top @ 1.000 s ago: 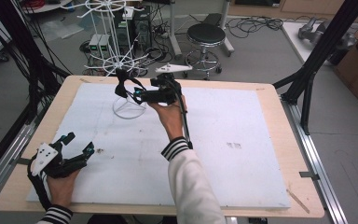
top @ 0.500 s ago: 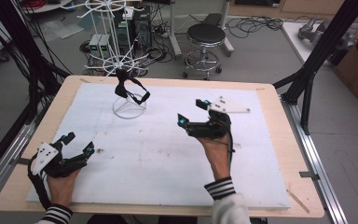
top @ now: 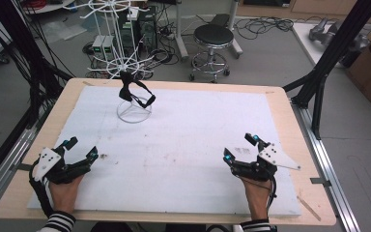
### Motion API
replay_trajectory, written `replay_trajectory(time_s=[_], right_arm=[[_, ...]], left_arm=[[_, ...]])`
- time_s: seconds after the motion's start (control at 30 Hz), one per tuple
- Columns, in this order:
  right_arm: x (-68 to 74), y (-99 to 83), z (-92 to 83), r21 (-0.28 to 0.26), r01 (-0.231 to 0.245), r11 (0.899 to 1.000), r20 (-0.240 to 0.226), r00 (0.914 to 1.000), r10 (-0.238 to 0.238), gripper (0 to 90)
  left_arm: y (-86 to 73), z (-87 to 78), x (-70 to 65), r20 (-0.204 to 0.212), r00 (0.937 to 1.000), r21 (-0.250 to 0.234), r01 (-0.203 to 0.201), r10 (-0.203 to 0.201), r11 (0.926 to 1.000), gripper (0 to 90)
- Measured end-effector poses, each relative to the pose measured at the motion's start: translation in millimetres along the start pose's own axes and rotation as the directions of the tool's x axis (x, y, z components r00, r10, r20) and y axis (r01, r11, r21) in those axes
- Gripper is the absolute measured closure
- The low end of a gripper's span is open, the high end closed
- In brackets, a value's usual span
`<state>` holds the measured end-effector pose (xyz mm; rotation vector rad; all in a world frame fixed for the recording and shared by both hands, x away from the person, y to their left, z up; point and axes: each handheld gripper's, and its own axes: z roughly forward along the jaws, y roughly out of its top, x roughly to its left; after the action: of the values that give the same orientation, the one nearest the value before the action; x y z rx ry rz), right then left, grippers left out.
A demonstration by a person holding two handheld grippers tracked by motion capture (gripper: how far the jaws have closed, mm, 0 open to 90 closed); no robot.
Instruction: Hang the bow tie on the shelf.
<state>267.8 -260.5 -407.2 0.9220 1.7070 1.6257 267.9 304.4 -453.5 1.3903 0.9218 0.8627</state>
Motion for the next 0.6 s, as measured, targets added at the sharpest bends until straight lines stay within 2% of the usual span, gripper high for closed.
replay_trajectory(time_s=[0.07,0.13,0.2,0.27,0.4,0.47,0.53,0.6], right_arm=[[-4.2,-13.6,-2.8,-0.007,-0.014,1.0,0.033,0.9994,0.014,1.1],[-7.4,-24.4,-4.4,-0.008,-0.007,1.0,0.075,0.9972,0.008,1.0],[-8.3,-32.2,-4.9,-0.012,-0.021,1.0,0.091,0.9956,0.022,1.0],[-8.3,-38.2,-4.5,-0.01,-0.014,1.0,0.106,0.9943,0.015,1.0],[-6.3,-44.0,-4.3,-0.017,-0.016,1.0,0.106,0.9942,0.017,0.9],[-5.5,-43.3,-6.7,-0.038,0.004,0.999,0.114,0.9934,0.0,0.9],[-6.2,-45.9,-5.9,-0.018,-0.015,1.0,0.11,0.9938,0.017,0.9],[-5.7,-45.8,-5.9,-0.016,-0.011,1.0,0.122,0.9925,0.013,0.9]], left_arm=[[0.0,0.0,-0.1,-0.001,1.0,0.0,-0.001,0.001,1.0,16.7],[0.1,0.4,-0.3,-0.002,1.0,0.002,0.0,0.0,1.0,16.7],[0.1,0.5,-0.1,-0.002,1.0,0.003,0.0,0.0,1.0,16.7],[0.1,0.3,0.2,-0.002,1.0,0.004,0.0,0.0,1.0,16.7],[0.0,0.5,0.0,-0.002,1.0,0.002,0.0,0.0,1.0,16.7],[0.2,0.7,0.3,-0.001,1.0,0.007,0.001,-0.001,1.0,16.7],[0.0,0.2,-0.1,0.0,1.0,0.001,-0.001,0.001,1.0,16.7],[-0.3,-0.7,-0.5,-0.001,1.0,-0.007,-0.004,0.004,1.0,16.7]])
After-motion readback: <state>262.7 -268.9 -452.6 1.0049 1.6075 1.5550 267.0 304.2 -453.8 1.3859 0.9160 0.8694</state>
